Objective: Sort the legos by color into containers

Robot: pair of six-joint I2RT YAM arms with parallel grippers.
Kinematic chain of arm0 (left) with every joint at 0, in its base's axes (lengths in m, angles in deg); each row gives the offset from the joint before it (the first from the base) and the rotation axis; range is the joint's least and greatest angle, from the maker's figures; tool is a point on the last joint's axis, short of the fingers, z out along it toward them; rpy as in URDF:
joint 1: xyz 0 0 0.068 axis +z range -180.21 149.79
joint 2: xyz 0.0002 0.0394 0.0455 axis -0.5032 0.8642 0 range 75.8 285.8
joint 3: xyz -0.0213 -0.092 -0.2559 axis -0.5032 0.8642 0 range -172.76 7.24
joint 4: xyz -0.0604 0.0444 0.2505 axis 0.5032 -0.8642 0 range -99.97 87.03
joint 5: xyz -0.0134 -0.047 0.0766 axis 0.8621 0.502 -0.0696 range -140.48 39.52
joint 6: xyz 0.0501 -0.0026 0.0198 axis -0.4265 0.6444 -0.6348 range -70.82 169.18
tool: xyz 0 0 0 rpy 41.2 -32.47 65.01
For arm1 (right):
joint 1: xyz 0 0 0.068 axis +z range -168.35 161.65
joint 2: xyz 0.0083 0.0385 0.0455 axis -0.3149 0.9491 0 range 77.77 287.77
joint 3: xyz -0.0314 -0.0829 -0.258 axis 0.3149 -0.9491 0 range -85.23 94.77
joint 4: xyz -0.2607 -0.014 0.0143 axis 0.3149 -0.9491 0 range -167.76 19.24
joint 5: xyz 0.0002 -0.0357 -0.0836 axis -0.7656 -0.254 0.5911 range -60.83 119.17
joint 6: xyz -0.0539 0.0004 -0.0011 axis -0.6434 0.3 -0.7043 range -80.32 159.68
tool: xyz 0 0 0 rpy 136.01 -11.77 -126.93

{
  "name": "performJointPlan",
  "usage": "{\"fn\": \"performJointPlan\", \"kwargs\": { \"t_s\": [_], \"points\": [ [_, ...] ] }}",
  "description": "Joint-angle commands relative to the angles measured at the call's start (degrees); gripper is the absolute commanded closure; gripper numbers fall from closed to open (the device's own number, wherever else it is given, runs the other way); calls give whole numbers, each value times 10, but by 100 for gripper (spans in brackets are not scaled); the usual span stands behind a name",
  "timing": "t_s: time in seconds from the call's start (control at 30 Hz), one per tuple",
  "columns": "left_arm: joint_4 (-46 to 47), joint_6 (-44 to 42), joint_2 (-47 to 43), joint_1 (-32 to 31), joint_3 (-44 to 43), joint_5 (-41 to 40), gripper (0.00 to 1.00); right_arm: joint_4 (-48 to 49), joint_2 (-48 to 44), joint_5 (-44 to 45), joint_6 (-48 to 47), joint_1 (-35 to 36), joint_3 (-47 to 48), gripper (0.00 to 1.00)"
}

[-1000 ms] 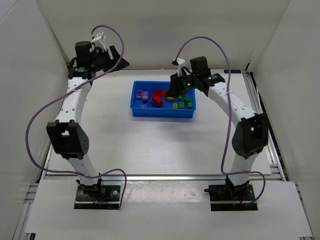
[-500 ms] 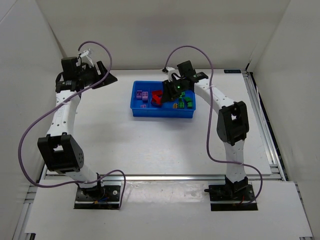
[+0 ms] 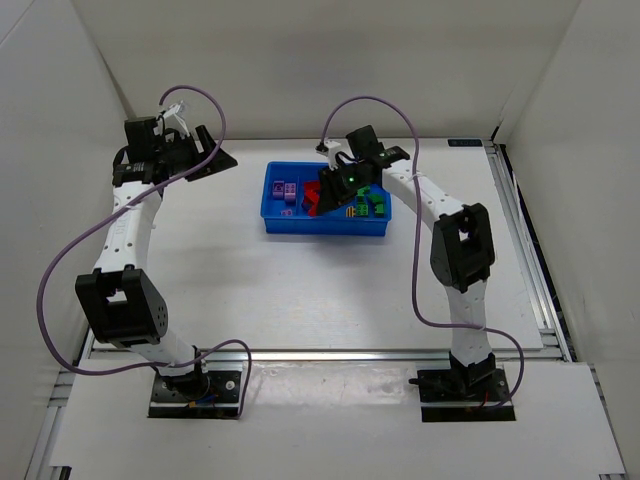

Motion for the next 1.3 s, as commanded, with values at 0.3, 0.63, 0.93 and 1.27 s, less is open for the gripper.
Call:
{"fn": "performJointPlan", "kwargs": {
  "t_s": [0.3,0.63,0.93,1.27],
  "points": [
    [0,3,-9,3,-16,19,25,4,49,2,17,-10,55,97],
    [2,1,2,7,-17,29,25,36,79,-11,34,-16,106,97],
    [1,1,3,7,-13,28,25,48,127,9,30,-17,165,96],
    [0,7,6,8,-12,30,25,45,156,31,22,-19,190,95]
  ]
}}
